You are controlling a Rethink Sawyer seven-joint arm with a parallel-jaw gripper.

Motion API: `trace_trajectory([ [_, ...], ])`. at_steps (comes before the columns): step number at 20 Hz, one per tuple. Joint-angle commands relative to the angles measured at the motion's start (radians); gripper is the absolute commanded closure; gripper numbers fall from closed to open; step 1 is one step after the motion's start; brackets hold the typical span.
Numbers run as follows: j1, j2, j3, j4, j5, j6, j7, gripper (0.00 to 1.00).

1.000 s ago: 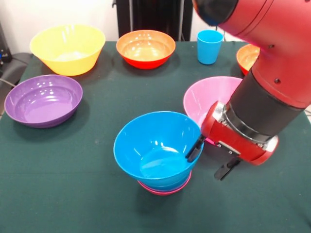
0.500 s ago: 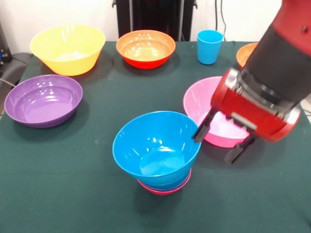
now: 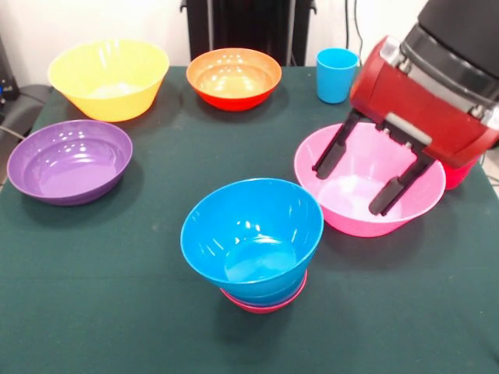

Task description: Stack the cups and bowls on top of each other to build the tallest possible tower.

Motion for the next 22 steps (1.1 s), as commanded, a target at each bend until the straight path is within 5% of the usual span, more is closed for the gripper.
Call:
trace_trajectory([
  [1, -0.025, 0.035, 0.061, 0.042, -0.066, 0.075, 0.068, 0.0],
  [22, -0.035, 0.15, 0.065, 0.0, -0.027, -0.088, 0.201, 0.0],
])
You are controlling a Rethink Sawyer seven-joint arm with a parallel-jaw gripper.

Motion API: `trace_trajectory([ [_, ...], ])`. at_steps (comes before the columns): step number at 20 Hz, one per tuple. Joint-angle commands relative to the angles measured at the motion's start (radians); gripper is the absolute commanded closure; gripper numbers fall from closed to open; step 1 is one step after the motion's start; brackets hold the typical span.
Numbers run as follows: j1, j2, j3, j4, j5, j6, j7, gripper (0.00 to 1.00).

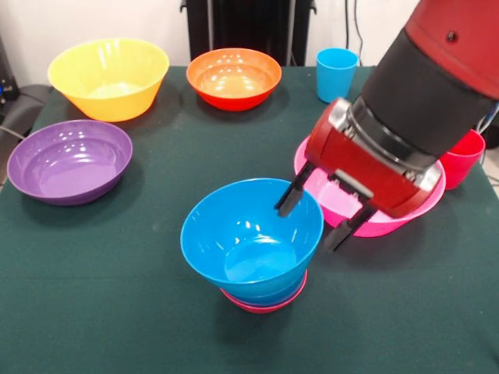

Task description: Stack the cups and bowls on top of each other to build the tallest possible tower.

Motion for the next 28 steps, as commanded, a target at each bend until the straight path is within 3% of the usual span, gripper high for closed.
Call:
trace_trajectory([
  [1, -0.006, 0.06, 0.065, 0.012, -0.024, -0.056, 0.203, 0.0],
  [13, -0.006, 0.079, 0.059, -0.002, 0.002, -0.049, 0.224, 0.0],
  [28, -0.028, 0.14, -0.018, -0.103, 0.049, -0.01, 0.29, 0.0],
])
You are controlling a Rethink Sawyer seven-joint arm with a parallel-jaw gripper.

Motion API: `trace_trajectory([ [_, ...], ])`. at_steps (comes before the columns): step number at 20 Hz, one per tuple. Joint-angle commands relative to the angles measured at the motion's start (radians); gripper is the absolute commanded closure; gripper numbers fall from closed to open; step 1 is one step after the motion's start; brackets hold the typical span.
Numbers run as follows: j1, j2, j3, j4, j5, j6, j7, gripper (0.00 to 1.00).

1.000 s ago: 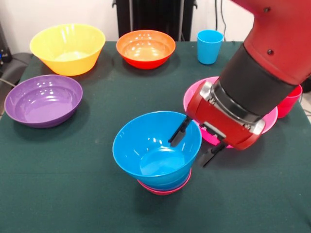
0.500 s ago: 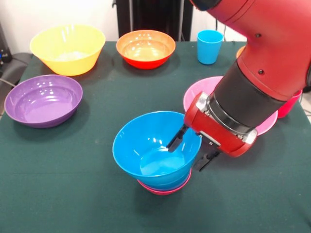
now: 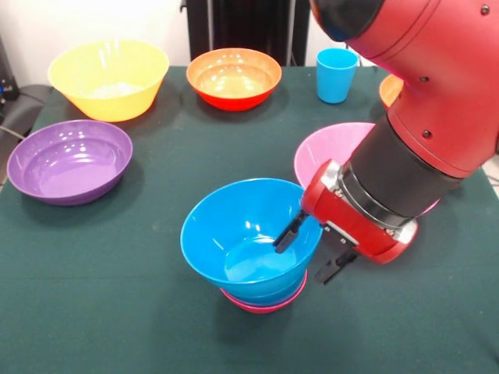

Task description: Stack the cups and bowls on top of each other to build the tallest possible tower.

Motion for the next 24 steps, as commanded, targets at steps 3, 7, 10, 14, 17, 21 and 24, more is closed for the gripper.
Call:
trace_trajectory([
  [3, -0.028, 0.028, 0.018, -0.07, 0.034, 0.022, 0.242, 0.0],
  [7, -0.031, 0.027, 0.011, -0.081, 0.041, 0.035, 0.245, 0.0],
  [10, -0.031, 0.023, 0.015, -0.076, 0.037, 0.032, 0.237, 0.0],
  [14, -0.035, 0.026, 0.027, -0.064, 0.031, 0.009, 0.219, 0.0],
  [17, -0.031, -0.006, 0.062, -0.01, 0.006, -0.01, 0.165, 0.0],
  [21, -0.042, -0.013, 0.075, 0.003, -0.007, -0.03, 0.129, 0.0],
  [24, -0.068, 0.025, 0.049, -0.054, 0.008, -0.032, 0.146, 0.0],
])
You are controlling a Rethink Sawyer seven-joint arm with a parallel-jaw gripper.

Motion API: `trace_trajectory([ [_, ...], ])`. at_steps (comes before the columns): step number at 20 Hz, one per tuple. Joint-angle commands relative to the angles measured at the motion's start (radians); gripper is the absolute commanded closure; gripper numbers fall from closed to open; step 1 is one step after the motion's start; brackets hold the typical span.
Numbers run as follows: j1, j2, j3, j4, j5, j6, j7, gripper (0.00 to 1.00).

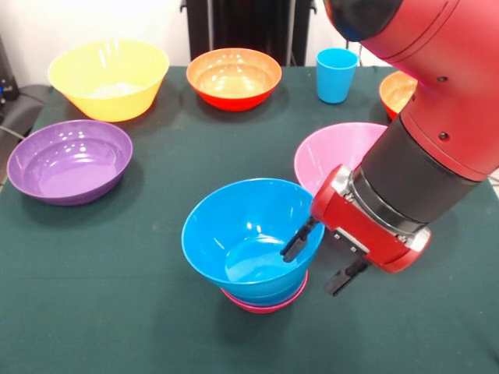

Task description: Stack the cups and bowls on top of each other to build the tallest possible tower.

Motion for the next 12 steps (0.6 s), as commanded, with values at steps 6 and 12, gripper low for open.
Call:
trace_trajectory([
  [6, -0.052, -0.008, 0.088, 0.011, -0.026, -0.024, 0.068, 0.0],
  [12, -0.069, 0.048, 0.049, -0.043, -0.014, -0.052, 0.125, 0.0],
])
